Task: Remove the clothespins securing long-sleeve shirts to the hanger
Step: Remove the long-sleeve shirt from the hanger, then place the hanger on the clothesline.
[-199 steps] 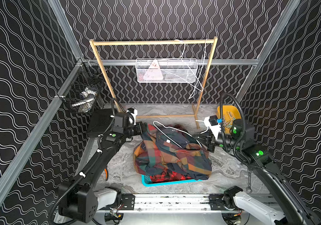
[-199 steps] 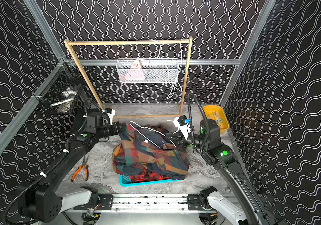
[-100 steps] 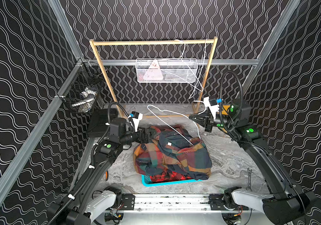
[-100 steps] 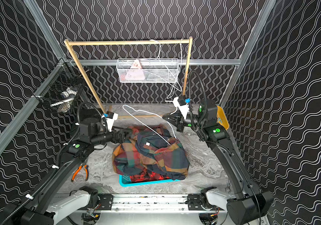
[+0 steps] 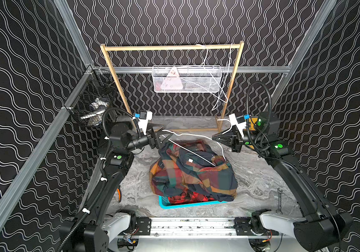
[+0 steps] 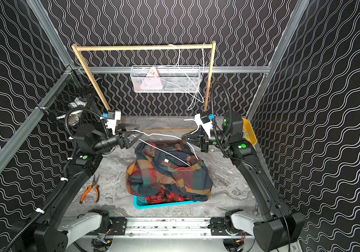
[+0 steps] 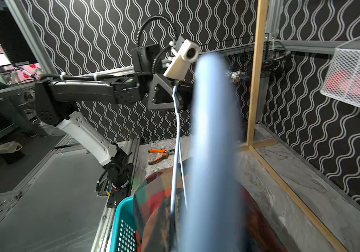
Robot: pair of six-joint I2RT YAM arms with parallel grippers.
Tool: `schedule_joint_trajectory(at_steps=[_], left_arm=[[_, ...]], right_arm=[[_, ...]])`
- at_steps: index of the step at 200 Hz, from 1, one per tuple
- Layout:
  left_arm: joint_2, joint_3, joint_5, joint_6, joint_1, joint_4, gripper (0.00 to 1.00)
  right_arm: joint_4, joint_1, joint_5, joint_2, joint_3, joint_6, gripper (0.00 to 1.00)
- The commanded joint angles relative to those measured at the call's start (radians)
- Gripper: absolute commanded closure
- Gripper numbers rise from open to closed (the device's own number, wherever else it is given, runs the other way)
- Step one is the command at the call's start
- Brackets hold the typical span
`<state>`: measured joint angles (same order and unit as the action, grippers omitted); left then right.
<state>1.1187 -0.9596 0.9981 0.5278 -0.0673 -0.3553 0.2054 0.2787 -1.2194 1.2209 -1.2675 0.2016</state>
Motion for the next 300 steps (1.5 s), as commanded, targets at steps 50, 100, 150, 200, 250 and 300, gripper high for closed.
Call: schedule_joint_trajectory(at_steps=[50, 100, 150, 200, 250, 300], left_arm=[[0.134, 0.007, 0.215, 0.456, 0.003, -0.747, 0.85], [0.239, -0.034, 0.067, 0.865, 0.165, -1.188, 1.00], [0.228, -0.108, 0.001, 0.890, 0.196, -1.188, 1.00], [0.223, -0.151, -0.041, 0.900, 0.196, -1.188, 1.00], [0.222, -0.162, -0.056, 0.899, 0.196, -1.188, 1.00], [0.223, -0.152, -0.065, 0.897, 0.197, -1.188, 1.00]], right_arm=[[-0.093, 0.028, -0.054, 0.055, -0.024, -0.057, 1.00], [-0.072, 0.008, 0.027, 0.037, 0.022, -0.108, 0.51], [-0.539, -0.122, 0.079, -0.121, 0.351, -0.467, 0.41], [-0.758, -0.122, 0.042, -0.153, 0.463, -0.576, 0.38], [-0.895, -0.084, 0.018, -0.139, 0.514, -0.662, 0.38], [-0.900, -0.016, 0.031, -0.097, 0.497, -0.651, 0.39]])
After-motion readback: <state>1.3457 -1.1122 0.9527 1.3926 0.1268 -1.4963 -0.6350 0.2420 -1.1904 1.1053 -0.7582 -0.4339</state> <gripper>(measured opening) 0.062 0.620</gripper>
